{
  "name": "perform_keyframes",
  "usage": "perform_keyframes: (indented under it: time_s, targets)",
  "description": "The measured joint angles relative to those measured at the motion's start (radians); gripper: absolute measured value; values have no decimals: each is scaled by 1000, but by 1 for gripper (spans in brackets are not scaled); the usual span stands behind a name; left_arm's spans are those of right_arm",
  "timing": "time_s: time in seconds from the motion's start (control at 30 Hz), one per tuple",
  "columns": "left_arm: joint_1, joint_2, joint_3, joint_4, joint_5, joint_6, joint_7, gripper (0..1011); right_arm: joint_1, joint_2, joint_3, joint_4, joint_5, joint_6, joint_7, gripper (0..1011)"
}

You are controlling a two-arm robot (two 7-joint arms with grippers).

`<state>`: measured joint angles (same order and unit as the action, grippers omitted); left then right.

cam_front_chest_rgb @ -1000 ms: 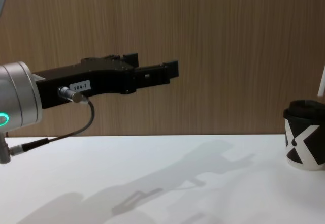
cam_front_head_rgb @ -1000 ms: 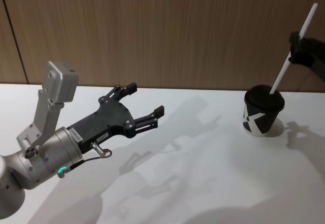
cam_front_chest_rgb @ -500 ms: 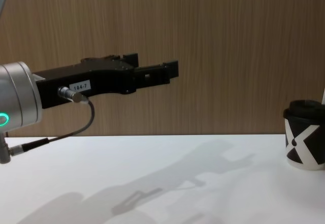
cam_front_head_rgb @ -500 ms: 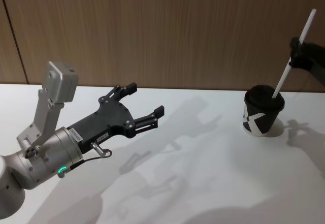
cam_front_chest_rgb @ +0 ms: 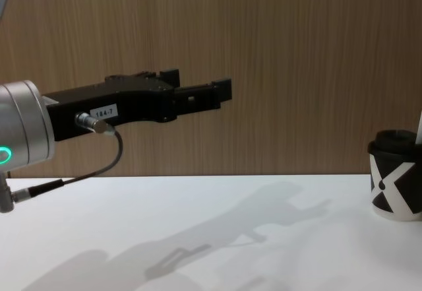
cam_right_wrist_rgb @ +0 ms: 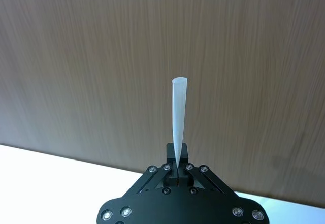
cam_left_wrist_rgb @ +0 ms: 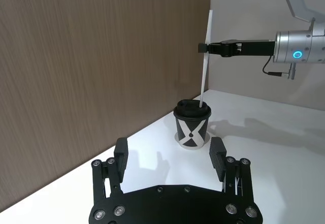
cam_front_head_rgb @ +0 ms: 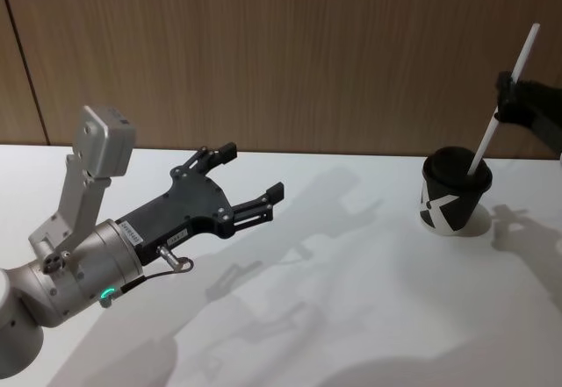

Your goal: Pick up the straw with one hand, pass it to the other hand, and insert it into the cup.

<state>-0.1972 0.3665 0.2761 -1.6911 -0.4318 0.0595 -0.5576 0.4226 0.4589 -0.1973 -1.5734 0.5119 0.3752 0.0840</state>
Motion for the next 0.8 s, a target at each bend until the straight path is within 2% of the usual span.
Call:
perform_keyframes:
  time_s: [0.5,0.8]
  targets:
    - [0,0,0,0,0,0,0,1003,14,-20,-7,41,-13,3,11,2]
    - [0,0,0,0,0,0,0,1003,19,-26,-10,54,-19,3,14,212]
